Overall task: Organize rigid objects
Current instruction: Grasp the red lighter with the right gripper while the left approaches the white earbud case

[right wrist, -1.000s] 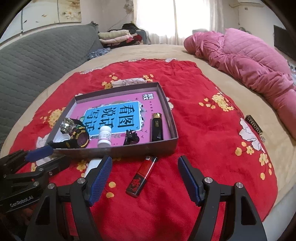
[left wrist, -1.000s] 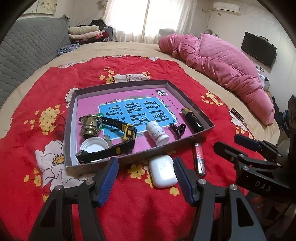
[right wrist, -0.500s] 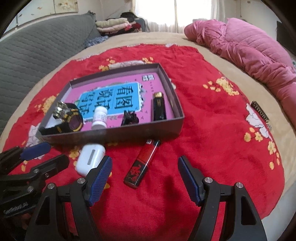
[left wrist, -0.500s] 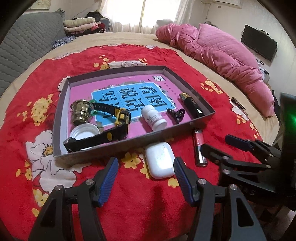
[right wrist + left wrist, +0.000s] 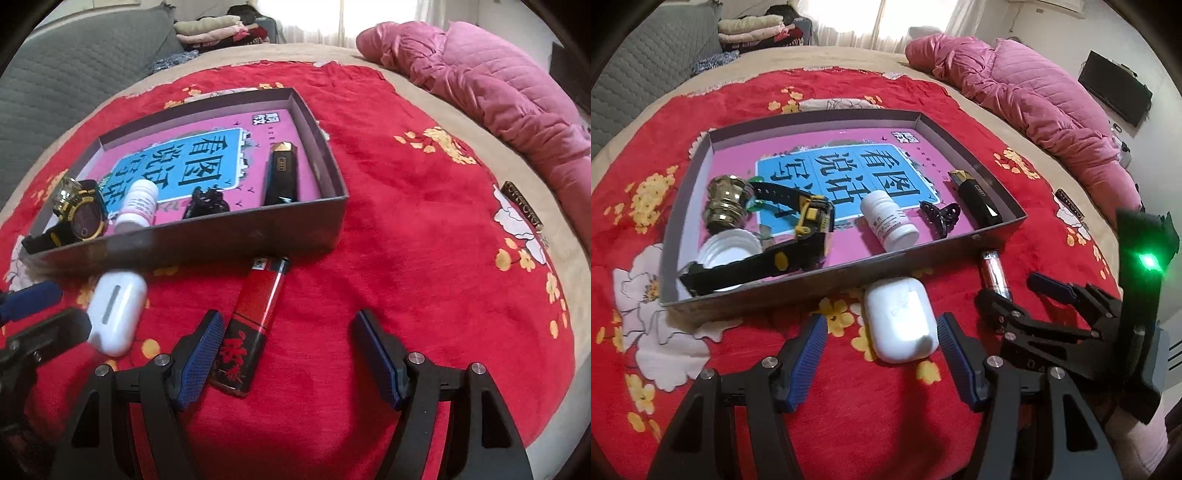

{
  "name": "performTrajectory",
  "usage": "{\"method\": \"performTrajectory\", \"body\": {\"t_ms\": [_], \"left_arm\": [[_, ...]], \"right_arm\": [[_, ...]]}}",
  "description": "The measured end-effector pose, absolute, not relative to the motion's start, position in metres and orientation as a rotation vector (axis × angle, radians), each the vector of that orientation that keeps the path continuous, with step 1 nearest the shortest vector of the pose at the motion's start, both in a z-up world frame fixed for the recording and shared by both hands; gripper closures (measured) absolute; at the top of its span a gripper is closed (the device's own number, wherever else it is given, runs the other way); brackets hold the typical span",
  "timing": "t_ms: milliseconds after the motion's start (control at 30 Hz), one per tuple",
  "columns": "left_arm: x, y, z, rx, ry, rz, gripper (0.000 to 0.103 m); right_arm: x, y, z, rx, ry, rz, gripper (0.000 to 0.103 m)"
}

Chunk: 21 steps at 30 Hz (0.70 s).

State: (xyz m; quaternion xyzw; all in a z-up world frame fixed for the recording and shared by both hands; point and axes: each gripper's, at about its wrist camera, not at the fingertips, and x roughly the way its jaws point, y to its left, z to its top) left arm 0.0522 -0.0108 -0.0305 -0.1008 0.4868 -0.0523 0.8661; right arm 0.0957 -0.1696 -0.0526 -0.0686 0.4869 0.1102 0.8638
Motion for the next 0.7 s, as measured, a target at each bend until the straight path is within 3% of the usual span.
{"method": "performTrajectory", "body": {"t_ms": [167, 700], "left_arm": [[0.061, -0.016, -0.041, -0.247, 1.053, -0.108, 0.042], [0.076, -0.032, -0.061, -0.173, 1.097, -0.046, 0.042]], "right_arm": [[0.094, -0.174, -0.052, -0.159, 1.011, 0.225, 0.037], [0.107, -0.174, -0.063, -0.118, 0.997, 0.247, 0.037]]}}
